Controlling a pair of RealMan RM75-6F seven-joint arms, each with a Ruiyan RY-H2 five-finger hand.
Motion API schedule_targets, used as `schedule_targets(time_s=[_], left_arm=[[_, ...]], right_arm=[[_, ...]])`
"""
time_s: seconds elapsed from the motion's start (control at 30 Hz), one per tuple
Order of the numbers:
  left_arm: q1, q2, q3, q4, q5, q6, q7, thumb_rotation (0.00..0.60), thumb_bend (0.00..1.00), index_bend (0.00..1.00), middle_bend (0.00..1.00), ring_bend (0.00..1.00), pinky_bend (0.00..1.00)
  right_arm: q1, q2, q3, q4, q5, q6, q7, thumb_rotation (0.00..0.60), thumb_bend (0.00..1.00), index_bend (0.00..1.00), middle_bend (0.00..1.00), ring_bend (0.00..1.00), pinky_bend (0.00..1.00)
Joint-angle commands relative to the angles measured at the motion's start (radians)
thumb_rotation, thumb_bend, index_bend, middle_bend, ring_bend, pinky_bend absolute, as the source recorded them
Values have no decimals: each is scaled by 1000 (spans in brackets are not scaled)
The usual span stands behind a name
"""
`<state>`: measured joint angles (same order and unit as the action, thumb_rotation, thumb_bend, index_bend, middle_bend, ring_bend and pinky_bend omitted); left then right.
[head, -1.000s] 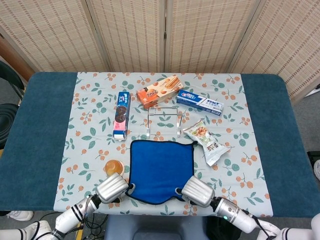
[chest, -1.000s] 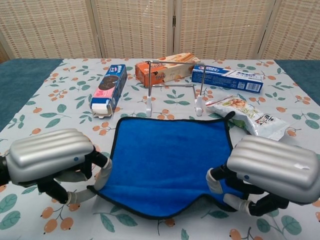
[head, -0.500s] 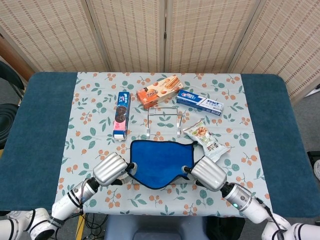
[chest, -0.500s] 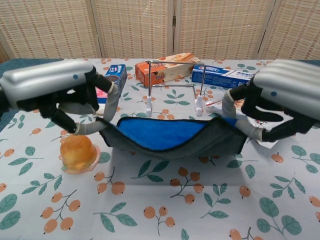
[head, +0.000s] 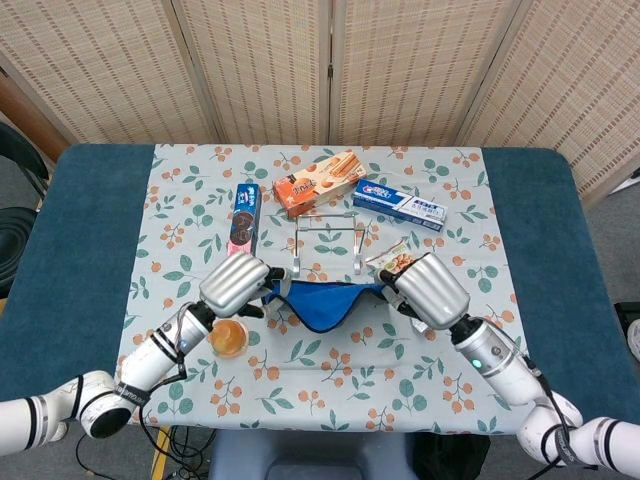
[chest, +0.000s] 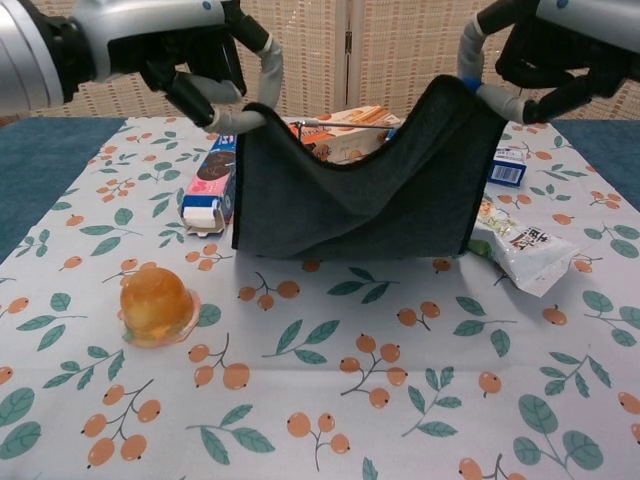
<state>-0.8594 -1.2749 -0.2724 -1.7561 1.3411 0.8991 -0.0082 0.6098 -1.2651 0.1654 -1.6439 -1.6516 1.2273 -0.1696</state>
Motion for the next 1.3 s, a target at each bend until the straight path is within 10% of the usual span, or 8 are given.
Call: schedule_targets(time_s=[0.03,0.7,1.3], left_arm=[[-56,-7,-49,30,-97,-55,36,600,469,620,1000,968,1000],[-279,-87,-138,196,-525,-104,239,600,467,620,1000,968,1000],[-398,-156,-117,408,-725,-77,372,600,467,622,1000,962,1000]], right_arm=[[21,8,29,-5,42,-26,-16,600,538,763,925,921,1000],[104,8,149,77,280,-123,-98,600,538,763,925,921,1000],[211,-37,190,225,400,-221,-109,600,537,763,925,921,1000]])
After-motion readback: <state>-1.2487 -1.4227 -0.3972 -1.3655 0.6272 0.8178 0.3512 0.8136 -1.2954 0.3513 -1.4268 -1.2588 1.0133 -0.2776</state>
